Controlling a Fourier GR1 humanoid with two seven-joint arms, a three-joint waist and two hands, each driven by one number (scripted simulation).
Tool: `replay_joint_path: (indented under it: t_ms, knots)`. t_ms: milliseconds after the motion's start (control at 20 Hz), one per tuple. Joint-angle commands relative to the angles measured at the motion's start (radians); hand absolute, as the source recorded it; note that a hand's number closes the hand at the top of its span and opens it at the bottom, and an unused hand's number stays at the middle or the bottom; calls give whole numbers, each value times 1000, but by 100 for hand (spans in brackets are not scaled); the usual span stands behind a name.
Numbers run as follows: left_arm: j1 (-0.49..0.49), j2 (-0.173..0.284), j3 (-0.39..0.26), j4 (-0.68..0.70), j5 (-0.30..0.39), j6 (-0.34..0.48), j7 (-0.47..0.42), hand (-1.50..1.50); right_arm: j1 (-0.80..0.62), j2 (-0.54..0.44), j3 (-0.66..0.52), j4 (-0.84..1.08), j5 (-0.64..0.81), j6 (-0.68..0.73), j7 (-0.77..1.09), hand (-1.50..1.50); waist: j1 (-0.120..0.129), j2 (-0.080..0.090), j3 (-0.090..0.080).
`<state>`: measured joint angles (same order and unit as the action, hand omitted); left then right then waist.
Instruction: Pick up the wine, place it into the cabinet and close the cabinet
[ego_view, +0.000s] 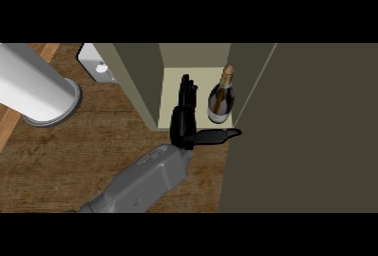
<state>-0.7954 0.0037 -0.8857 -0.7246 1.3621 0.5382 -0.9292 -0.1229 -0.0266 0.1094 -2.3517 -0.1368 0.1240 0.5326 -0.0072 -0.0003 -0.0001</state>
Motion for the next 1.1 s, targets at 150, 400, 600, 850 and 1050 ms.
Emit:
replay_joint_path:
  t_ms: [150,400,600,850,1050]
  knots:
    - [129,98,-11,-180,-143,-37,52,-150,3,-21,-48,21,-16,15,-30,-150,10,-1,0]
    - [241,188,-46,-394,-215,-33,78,-150,15,-38,-96,-36,-64,16,-7,-150,11,-2,0]
    - [306,289,-64,-654,-272,83,165,-150,75,-8,-12,-12,47,18,-85,-150,16,-5,1]
    - [385,470,-18,-752,-294,-67,192,-150,125,-60,-18,-37,-101,118,-45,150,14,-4,1]
    - [496,533,-61,-922,-335,-72,196,-150,124,-138,-59,-63,-118,207,-77,150,16,-4,1]
